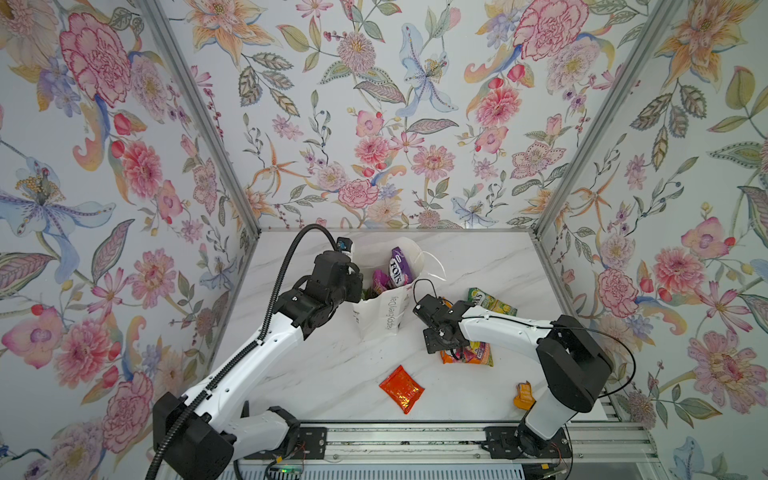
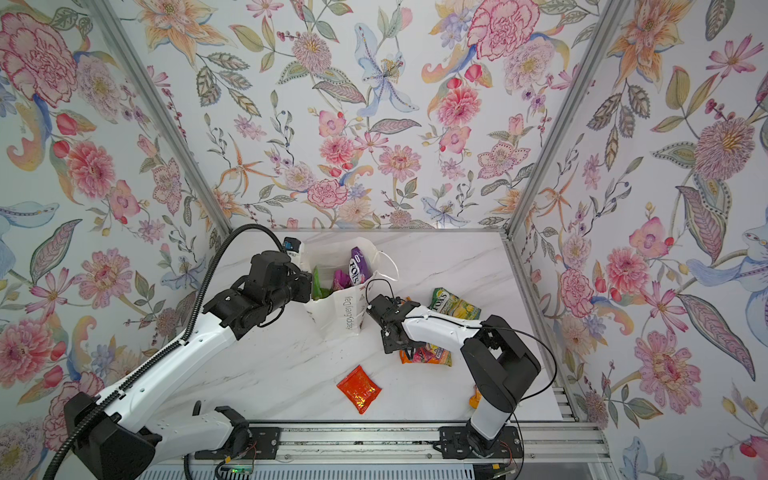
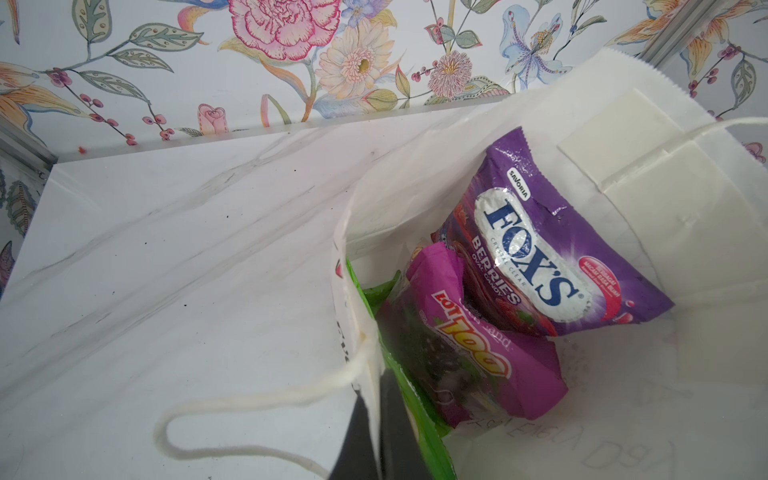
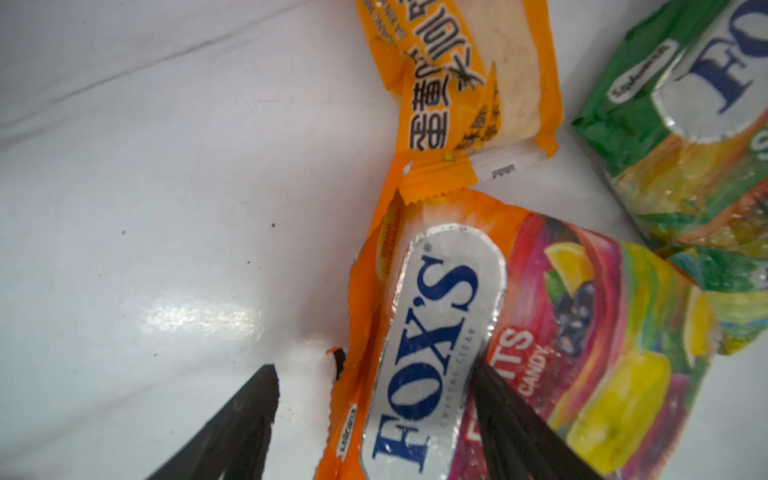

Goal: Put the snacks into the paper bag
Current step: 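Close the right gripper on the edge of the orange Fox's bag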

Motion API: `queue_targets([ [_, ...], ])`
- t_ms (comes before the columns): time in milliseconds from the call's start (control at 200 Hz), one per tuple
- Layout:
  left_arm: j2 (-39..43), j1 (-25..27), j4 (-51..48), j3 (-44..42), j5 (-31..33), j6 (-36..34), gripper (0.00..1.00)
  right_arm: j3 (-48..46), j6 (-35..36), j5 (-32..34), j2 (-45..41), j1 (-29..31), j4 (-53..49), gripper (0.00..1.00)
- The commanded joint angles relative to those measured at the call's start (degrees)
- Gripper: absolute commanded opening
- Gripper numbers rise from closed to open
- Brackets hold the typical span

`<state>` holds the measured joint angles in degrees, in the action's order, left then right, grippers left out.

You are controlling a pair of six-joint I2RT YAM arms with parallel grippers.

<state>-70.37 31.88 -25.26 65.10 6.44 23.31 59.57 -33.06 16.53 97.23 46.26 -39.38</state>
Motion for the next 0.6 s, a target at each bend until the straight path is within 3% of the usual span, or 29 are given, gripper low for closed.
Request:
queue_targets([
  [0, 1.64, -0.43, 3.97, -0.18, 2.84, -1.84, 0.00, -1.33, 0.49, 0.31, 1.89, -0.21, -1.16, 0.71],
  [165, 1.42, -0.44, 3.90, -0.20, 2.71, -1.71, 0.00, -2.91, 0.57, 0.23, 2.68, 0.06, -1.11, 0.49],
  [595, 1.70, -0.45, 3.90, -0.22, 2.90, -1.68, 0.00, -4.25, -0.72, 1.37, -1.55, 1.60, -1.14, 0.06],
])
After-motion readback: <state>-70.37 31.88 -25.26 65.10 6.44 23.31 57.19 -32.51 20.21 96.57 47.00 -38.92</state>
